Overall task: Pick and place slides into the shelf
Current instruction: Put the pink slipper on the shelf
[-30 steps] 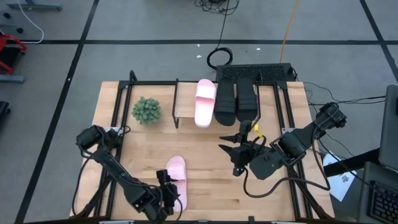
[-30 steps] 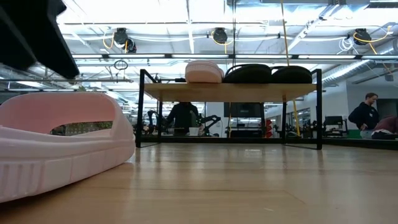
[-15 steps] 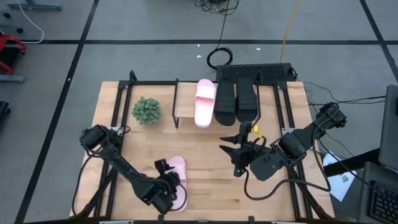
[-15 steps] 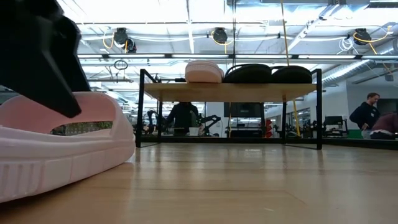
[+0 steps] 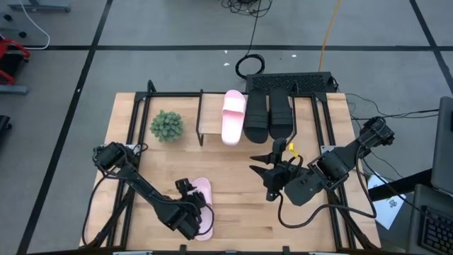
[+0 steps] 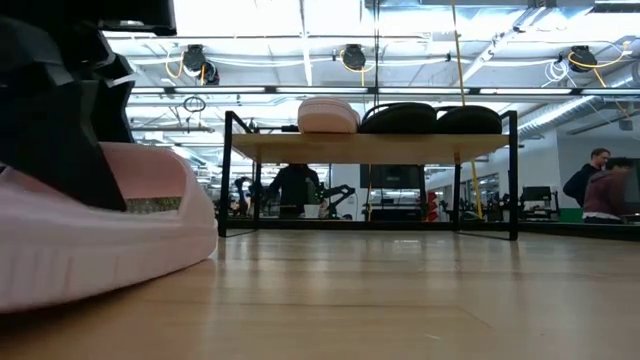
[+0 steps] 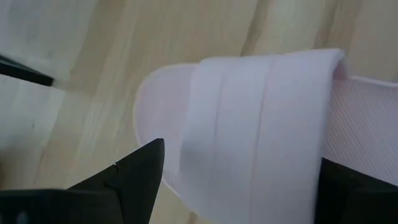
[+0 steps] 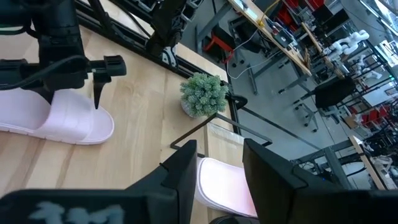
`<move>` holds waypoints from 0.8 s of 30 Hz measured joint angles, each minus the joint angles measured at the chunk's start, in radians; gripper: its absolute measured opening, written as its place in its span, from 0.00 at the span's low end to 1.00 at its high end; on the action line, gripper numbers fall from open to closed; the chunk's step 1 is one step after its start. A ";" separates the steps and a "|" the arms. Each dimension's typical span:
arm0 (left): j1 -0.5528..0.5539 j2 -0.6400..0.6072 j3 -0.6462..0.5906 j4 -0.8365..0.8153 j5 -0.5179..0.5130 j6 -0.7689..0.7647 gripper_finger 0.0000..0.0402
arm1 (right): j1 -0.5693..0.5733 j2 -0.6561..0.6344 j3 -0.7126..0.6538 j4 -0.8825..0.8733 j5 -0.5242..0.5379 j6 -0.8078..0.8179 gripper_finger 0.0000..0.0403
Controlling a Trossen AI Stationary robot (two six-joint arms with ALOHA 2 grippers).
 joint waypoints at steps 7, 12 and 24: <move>0.031 0.000 0.000 -0.091 -0.030 -0.061 0.61 | 0.000 0.000 0.000 0.000 -0.005 0.006 0.29; 0.046 0.000 0.000 -0.096 -0.031 -0.063 0.33 | 0.000 0.000 0.000 0.001 -0.005 0.007 0.29; 0.049 0.000 0.000 -0.096 -0.041 -0.054 0.01 | 0.000 0.000 0.000 0.001 -0.006 0.008 0.29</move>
